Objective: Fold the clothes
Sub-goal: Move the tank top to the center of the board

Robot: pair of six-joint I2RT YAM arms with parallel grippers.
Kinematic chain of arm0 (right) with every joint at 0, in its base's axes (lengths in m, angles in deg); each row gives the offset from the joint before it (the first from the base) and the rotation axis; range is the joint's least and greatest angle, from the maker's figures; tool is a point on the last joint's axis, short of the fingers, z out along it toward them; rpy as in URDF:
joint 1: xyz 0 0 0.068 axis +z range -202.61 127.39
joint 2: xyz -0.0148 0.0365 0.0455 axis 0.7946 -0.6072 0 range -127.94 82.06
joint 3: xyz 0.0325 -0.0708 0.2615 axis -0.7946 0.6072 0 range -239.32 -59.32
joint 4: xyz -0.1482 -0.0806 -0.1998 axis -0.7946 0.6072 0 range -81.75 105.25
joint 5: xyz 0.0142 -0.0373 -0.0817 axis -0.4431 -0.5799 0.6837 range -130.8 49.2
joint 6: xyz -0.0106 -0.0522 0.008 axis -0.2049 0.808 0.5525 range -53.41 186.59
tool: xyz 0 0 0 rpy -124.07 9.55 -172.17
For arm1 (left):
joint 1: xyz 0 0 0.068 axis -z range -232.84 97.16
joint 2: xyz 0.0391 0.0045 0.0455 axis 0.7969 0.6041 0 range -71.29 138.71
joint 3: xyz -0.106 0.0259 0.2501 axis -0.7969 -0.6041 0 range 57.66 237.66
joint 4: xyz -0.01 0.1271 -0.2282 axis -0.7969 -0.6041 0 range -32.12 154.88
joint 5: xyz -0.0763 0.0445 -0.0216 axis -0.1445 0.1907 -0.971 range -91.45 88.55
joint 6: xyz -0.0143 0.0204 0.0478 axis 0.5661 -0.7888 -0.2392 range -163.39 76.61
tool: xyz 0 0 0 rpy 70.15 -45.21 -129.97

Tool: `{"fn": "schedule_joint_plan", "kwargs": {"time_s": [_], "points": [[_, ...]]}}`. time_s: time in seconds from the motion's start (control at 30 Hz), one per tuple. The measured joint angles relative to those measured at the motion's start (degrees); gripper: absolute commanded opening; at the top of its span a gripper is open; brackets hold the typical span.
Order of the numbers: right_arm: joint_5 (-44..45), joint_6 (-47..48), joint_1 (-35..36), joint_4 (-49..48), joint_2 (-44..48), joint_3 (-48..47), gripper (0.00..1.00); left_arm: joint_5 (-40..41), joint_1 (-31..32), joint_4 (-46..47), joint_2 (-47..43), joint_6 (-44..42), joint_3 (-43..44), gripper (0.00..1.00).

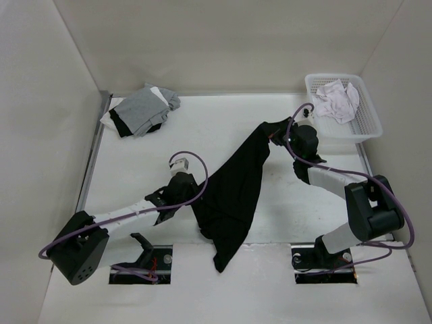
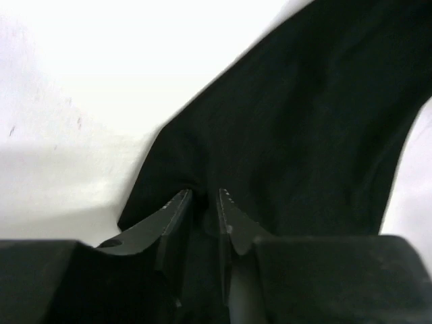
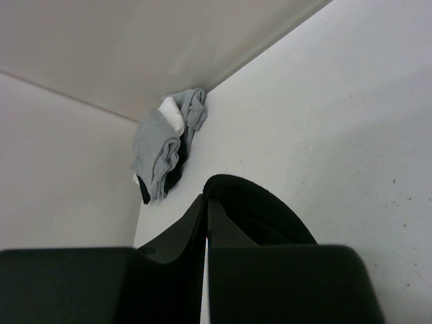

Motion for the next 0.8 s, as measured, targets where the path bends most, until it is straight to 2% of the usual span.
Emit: {"fn": "schedule_joint_plan", "kwargs": {"time_s": [0.1, 0.23, 0.4, 0.47, 0.57, 0.63, 0.67, 0.73, 0.8], "points": [[0.00, -0.02, 0.17, 0.00, 0.04, 0.00, 0.00, 0.52, -0.92, 3.19, 0.04, 0.09, 0.04, 0.05], [-0.90, -0.02, 0.31, 2.64, 1.42, -1.05, 0.00, -0.96, -5.99, 6.14, 2.01, 0.09, 4.42, 0.03], [-2.08, 1.92, 0.37, 13.00, 7.23, -12.28, 0.00, -7.30, -14.34, 8.46, 5.16, 1.60, 21.49, 0.03], [-2.34, 3.48, 0.85, 16.22, 13.64, -19.54, 0.01, -10.71, -18.97, 12.07, 5.33, 4.07, 31.52, 0.04], [-2.32, 4.79, 2.27, 18.32, 22.12, -22.29, 0.02, -14.40, -22.88, 14.14, 3.89, 6.51, 38.32, 0.04], [-2.32, 5.09, 4.59, 22.80, 33.90, -19.82, 0.03, -17.20, -25.09, 14.60, 1.66, 8.17, 39.65, 0.05], [-2.36, 5.07, 5.07, 23.61, 36.65, -19.19, 0.03, -19.21, -27.04, 13.84, -1.53, 9.27, 38.86, 0.05], [-0.98, 3.72, 8.04, 26.99, 48.26, -7.82, 0.03, -21.97, -30.77, 14.01, -7.63, 10.51, 33.20, 0.05], [0.72, 2.01, 9.88, 31.41, 55.69, 2.51, 0.03, -23.23, -33.24, 14.38, -10.86, 10.93, 26.84, 0.06]]}}
